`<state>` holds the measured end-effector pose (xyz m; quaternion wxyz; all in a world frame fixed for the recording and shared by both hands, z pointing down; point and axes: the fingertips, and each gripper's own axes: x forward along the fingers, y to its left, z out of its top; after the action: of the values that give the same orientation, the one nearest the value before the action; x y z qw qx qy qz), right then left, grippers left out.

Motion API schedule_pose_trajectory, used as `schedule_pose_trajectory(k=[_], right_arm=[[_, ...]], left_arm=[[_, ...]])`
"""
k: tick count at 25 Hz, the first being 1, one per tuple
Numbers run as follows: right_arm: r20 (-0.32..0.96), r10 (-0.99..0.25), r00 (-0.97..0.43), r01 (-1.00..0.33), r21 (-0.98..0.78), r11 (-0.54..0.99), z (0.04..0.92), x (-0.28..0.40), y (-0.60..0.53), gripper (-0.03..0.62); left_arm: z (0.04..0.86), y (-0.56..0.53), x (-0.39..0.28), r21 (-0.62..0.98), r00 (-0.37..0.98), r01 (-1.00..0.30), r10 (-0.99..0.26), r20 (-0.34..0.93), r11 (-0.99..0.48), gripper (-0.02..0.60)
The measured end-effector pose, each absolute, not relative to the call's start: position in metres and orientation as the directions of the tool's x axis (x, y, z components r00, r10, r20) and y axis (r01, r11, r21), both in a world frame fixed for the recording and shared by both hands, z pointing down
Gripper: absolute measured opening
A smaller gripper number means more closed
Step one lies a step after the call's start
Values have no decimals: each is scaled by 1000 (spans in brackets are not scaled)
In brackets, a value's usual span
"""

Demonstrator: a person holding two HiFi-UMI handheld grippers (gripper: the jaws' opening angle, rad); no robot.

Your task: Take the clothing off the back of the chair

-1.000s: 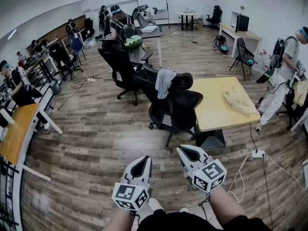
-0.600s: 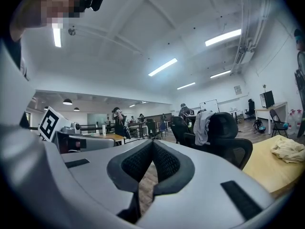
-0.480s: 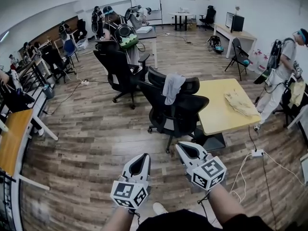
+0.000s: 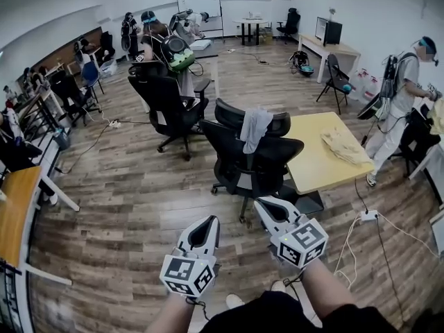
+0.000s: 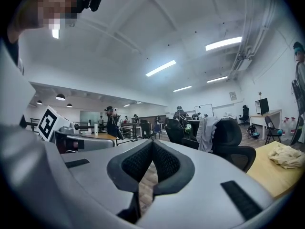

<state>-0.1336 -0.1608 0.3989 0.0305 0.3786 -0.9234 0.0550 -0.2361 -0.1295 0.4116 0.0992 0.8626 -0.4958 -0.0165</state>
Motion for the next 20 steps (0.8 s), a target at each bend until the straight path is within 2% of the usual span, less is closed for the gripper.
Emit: schedule_pose_trajectory(k=[18, 19, 20], right_arm=[[88, -713, -696, -718, -110, 687, 404, -112, -220, 12], [88, -713, -696, -718, -111, 687, 404, -106, -226, 12], [89, -715, -694, -720, -113, 685, 404, -101, -233, 12]], left_arm=[[417, -184, -218, 183, 520, -846, -851, 75, -501, 20], [418, -191, -213, 183, 518, -847, -852, 77, -498, 30], [418, -198, -209, 184, 515, -849, -853, 78, -496, 74]])
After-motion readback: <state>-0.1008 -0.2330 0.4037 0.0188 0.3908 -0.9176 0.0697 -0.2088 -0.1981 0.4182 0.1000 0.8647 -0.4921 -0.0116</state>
